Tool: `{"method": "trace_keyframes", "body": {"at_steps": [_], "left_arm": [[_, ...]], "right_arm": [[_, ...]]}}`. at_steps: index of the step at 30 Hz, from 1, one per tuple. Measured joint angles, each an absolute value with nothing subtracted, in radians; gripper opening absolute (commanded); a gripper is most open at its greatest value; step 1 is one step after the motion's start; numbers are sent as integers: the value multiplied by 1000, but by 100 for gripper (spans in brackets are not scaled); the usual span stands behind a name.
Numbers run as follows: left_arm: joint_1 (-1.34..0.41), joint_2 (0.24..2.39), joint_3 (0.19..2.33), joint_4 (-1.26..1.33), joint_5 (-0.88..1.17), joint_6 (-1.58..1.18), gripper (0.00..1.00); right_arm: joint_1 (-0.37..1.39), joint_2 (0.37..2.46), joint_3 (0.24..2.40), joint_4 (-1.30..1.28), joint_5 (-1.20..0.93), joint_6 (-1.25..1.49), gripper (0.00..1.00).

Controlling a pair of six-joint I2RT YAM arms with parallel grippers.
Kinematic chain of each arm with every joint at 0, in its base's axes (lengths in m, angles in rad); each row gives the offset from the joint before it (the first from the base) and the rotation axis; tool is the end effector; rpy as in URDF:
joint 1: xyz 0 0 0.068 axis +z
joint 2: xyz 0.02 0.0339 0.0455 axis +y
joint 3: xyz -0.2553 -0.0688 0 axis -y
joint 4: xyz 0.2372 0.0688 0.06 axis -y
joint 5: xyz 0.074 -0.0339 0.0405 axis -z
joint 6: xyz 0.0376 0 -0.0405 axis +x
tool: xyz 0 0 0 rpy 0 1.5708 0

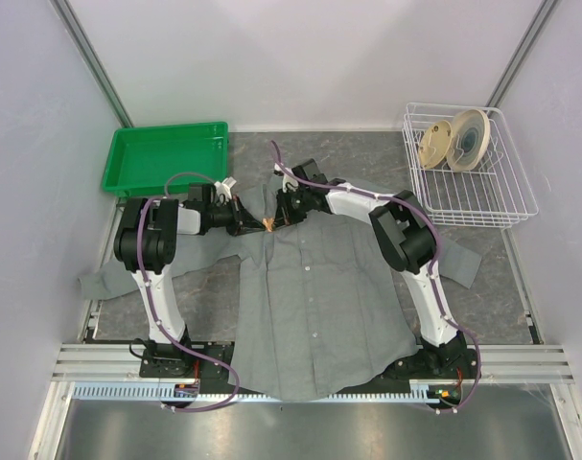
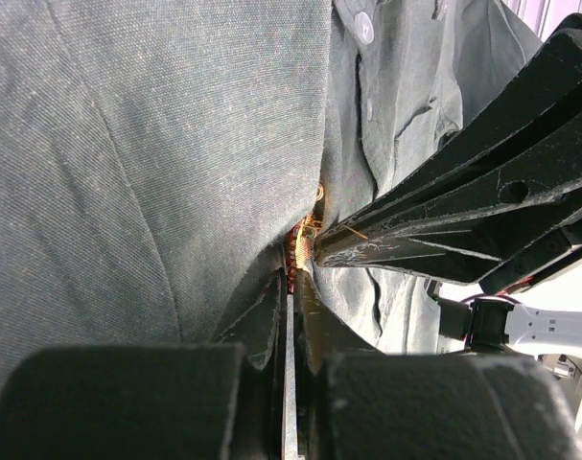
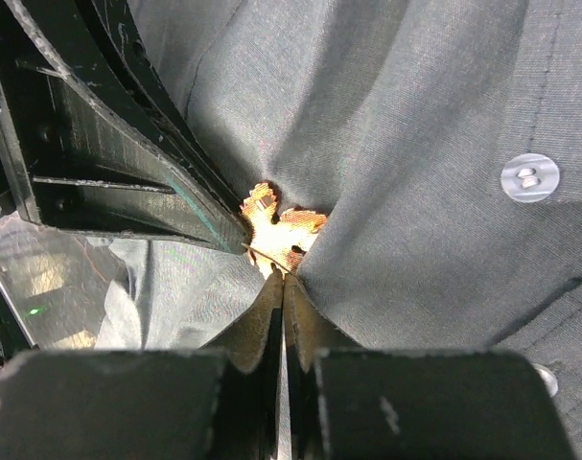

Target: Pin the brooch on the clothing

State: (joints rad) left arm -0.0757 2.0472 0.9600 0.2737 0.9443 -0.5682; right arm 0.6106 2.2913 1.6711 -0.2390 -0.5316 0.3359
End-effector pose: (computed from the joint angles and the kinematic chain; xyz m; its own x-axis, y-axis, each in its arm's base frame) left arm 0.3631 -0.0581 0.0885 -0.9332 -0.2456 -0.2622 0.1152 0.4869 -0.8659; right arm 0.3871 0.2942 0.1357 -0.8381 -0.2397 -0.4900 -0.5182 0.6307 0.5777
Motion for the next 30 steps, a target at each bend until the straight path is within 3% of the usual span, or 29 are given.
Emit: {"method": "trace_keyframes", "body": {"at_steps": [4,11,17,24,30], "left_arm": [[-72,2051,963,271,945,-568,2],[-73,2051,964,262,945,-568,2],[-74,2051,966,257,946,-568,2],[-74,2052,968,253,948,-567,2],[-74,2052,970,248,949,-566,2]], "right_arm": [[618,2292,1675,-239,-516,332,6],[629,2300,1696,-240,-518,291,20],[617,2241,1646,-244,-565,142,26],[572,2111,1560,-226,-611,-99,25],[562,2056,1415,-49,-630,-273,24]]}}
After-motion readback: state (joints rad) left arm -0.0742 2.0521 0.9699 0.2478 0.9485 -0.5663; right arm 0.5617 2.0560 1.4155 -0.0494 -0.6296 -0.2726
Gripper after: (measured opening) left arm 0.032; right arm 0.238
